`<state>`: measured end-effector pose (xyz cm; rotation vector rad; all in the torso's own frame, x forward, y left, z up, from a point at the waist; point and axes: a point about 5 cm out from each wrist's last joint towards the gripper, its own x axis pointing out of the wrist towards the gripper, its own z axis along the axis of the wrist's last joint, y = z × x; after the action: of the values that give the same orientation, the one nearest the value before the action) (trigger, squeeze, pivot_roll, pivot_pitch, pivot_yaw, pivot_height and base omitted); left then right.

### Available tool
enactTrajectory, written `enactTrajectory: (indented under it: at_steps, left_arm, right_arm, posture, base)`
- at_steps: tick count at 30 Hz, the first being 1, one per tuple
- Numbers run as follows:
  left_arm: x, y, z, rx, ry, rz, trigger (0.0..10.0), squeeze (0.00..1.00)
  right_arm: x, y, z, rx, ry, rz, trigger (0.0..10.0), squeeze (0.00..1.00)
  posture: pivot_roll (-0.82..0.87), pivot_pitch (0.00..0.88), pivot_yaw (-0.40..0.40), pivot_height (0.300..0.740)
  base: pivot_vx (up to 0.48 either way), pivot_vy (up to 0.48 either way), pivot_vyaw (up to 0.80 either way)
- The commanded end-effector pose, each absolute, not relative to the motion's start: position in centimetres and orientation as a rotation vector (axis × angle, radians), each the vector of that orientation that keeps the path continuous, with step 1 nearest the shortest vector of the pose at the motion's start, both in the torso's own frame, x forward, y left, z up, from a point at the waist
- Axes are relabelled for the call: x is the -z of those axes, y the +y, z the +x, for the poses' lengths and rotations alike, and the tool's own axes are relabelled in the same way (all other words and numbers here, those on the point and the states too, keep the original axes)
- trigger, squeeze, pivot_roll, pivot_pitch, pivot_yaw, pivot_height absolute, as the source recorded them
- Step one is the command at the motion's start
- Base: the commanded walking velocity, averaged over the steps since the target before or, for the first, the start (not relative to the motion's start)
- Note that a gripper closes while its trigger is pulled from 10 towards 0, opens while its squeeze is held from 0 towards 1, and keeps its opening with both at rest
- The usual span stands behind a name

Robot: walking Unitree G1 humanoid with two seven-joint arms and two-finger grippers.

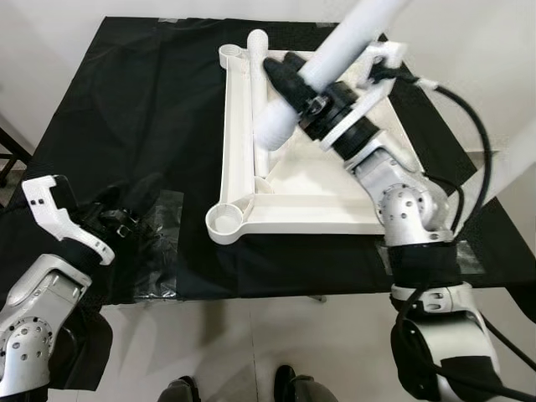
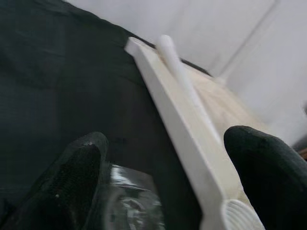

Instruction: Building children table

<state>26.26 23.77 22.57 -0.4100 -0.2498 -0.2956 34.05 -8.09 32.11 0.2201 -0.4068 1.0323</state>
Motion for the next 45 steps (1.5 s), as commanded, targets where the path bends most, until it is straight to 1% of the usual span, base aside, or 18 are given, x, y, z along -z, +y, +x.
enactTrajectory:
  at_steps: [1, 2, 3, 4, 6, 7, 8, 9, 10, 12, 15, 18, 21, 23, 27, 30, 38, 45]
  left_arm:
    - [-22.8, 24.0, 25.8, 0.262, -0.263, -0.360, 10.0, 0.00]
    - [-23.1, 23.9, 25.8, 0.233, -0.268, -0.290, 10.0, 0.00]
    - [-23.1, 23.9, 25.8, 0.233, -0.268, -0.290, 10.0, 0.00]
    - [-23.5, 23.7, 25.8, 0.197, -0.276, -0.213, 10.0, 0.00]
    - [-23.5, 23.7, 25.8, 0.197, -0.276, -0.213, 10.0, 0.00]
    - [-23.9, 23.5, 25.7, 0.168, -0.286, -0.140, 10.0, 0.00]
    - [-23.9, 23.5, 25.7, 0.168, -0.286, -0.140, 10.0, 0.00]
    - [-24.1, 23.2, 25.6, 0.144, -0.288, -0.058, 10.0, 0.00]
    - [-24.1, 23.2, 25.6, 0.144, -0.288, -0.058, 10.0, 0.00]
    - [-24.4, 22.3, 25.3, 0.135, -0.288, 0.037, 10.0, 0.00]
    - [-24.4, 21.5, 25.0, 0.147, -0.281, 0.073, 10.0, 0.00]
    - [-24.3, 21.0, 24.8, 0.157, -0.275, 0.084, 10.0, 0.00]
    - [-24.2, 20.2, 24.3, 0.171, -0.271, 0.122, 10.0, 0.00]
    - [-24.2, 20.2, 24.3, 0.171, -0.271, 0.122, 10.0, 0.00]
    - [-24.0, 19.4, 23.7, 0.199, -0.271, 0.134, 10.0, 0.00]
    - [-24.0, 19.1, 23.5, 0.217, -0.270, 0.141, 10.0, 0.00]
    - [-24.2, 18.5, 23.3, 0.242, -0.261, 0.142, 10.0, 0.00]
    - [-24.4, 18.0, 23.2, 0.255, -0.267, 0.143, 10.0, 0.00]
  right_arm:
    - [-31.5, -7.3, 33.1, -1.142, -0.393, 0.161, 10.0, 0.00]
    - [-30.6, -7.2, 32.3, -1.251, -0.353, 0.092, 10.0, 0.00]
    - [-30.6, -7.2, 32.3, -1.251, -0.353, 0.092, 10.0, 0.00]
    - [-29.9, -7.3, 31.8, -1.354, -0.306, 0.029, 10.0, 0.00]
    - [-29.9, -7.3, 31.8, -1.354, -0.306, 0.029, 10.0, 0.00]
    - [-29.2, -7.5, 31.5, -1.432, -0.265, -0.028, 10.0, 0.00]
    - [-29.2, -7.5, 31.5, -1.432, -0.265, -0.028, 10.0, 0.00]
    - [-28.9, -7.7, 31.3, -1.487, -0.238, -0.056, 10.0, 0.00]
    - [-28.9, -7.7, 31.3, -1.487, -0.238, -0.056, 10.0, 0.00]
    - [-28.7, -7.8, 31.1, -1.574, -0.215, -0.058, 10.0, 0.00]
    - [-28.3, -7.7, 31.4, -1.613, -0.195, -0.052, 10.0, 0.00]
    - [-27.9, -7.8, 31.8, -1.622, -0.180, -0.064, 10.0, 0.00]
    - [-28.3, -9.1, 32.3, -1.685, -0.142, -0.073, 10.0, 0.00]
    - [-28.3, -9.1, 32.3, -1.685, -0.142, -0.073, 10.0, 0.00]
    - [-29.2, -12.4, 32.8, -1.772, -0.071, -0.210, 10.0, 0.00]
    - [-30.0, -13.1, 33.0, -1.773, -0.070, -0.233, 10.0, 0.00]
    - [-31.1, -13.4, 32.6, -1.803, -0.077, -0.285, 10.0, 0.00]
    - [-28.5, -12.4, 33.7, -1.763, -0.083, -0.420, 10.0, 0.00]
  posture:
    - [0.09, 0.295, -0.112, 0.740]
    - [0.09, 0.313, -0.114, 0.740]
    - [0.09, 0.313, -0.114, 0.740]
    - [0.08, 0.326, -0.114, 0.740]
    - [0.08, 0.326, -0.114, 0.740]
    - [0.08, 0.335, -0.116, 0.740]
    - [0.08, 0.335, -0.116, 0.740]
    - [0.09, 0.351, -0.118, 0.740]
    - [0.09, 0.351, -0.118, 0.740]
    - [0.09, 0.372, -0.113, 0.740]
    - [0.10, 0.390, -0.110, 0.740]
    - [0.10, 0.390, -0.110, 0.740]
    - [0.11, 0.415, -0.108, 0.740]
    - [0.11, 0.415, -0.108, 0.740]
    - [0.11, 0.450, -0.106, 0.740]
    - [0.10, 0.461, -0.103, 0.740]
    - [0.10, 0.479, -0.097, 0.740]
    - [0.10, 0.482, -0.095, 0.740]
  base:
    - [0.000, 0.000, 0.79]
    - [0.000, 0.000, 0.79]
    - [0.000, 0.000, 0.79]
    - [0.000, 0.000, 0.79]
    - [0.000, 0.000, 0.79]
    - [0.000, 0.000, 0.79]
    - [0.000, 0.000, 0.79]
    - [0.000, 0.000, 0.79]
    - [0.000, 0.000, 0.79]
    - [0.000, 0.000, 0.79]
    - [0.000, 0.000, 0.79]
    - [0.000, 0.000, 0.78]
    - [0.000, 0.000, 0.00]
    - [0.000, 0.000, 0.00]
    - [0.000, 0.000, 0.00]
    - [0.000, 0.000, 0.00]
    - [0.000, 0.000, 0.00]
    - [0.000, 0.000, 0.00]
